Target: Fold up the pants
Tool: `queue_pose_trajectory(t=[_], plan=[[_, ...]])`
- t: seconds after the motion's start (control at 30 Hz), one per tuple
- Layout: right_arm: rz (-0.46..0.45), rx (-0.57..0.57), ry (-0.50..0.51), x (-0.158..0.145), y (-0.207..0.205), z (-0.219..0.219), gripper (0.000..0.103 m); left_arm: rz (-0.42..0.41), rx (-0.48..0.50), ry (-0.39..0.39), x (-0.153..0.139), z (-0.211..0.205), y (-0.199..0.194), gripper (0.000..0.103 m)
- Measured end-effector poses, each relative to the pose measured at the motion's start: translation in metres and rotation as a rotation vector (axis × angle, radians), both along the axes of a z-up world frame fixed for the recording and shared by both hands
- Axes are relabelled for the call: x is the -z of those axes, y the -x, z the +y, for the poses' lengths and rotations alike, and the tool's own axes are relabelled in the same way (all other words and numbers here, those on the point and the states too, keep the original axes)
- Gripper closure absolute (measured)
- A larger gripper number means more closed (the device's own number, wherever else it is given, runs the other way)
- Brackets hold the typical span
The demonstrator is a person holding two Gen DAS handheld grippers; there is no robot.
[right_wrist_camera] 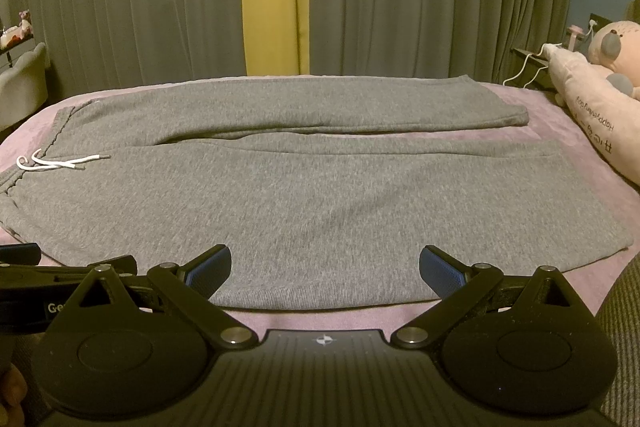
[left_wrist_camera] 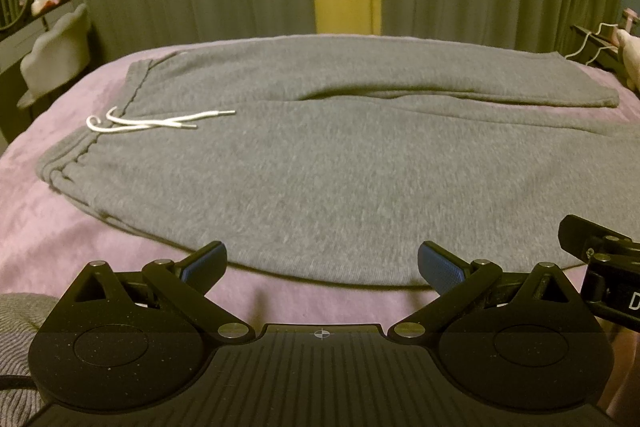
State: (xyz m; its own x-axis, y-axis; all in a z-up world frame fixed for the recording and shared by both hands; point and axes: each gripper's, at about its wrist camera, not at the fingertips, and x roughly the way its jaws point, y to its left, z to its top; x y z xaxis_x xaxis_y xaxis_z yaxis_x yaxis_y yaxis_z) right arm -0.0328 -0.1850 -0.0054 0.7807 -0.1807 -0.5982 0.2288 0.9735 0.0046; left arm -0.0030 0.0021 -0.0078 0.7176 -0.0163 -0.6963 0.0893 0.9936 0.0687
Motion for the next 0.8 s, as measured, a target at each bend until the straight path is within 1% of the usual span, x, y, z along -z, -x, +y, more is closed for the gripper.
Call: queue_pose_trajectory(t=[0.43,0.8], plan=[[0.003,-0.001,0.003,0.0012,0.0008,0.0011,0.003,0.005,0.004,0.000,-0.0008,0.0010,-0.0006,0.000],[0.006,-0.001,-0.024,0.0025,0.0031,-0.0027,0.003,0.009,0.007,-0.001,-0.0009,0.0016,-0.0028,0.000]])
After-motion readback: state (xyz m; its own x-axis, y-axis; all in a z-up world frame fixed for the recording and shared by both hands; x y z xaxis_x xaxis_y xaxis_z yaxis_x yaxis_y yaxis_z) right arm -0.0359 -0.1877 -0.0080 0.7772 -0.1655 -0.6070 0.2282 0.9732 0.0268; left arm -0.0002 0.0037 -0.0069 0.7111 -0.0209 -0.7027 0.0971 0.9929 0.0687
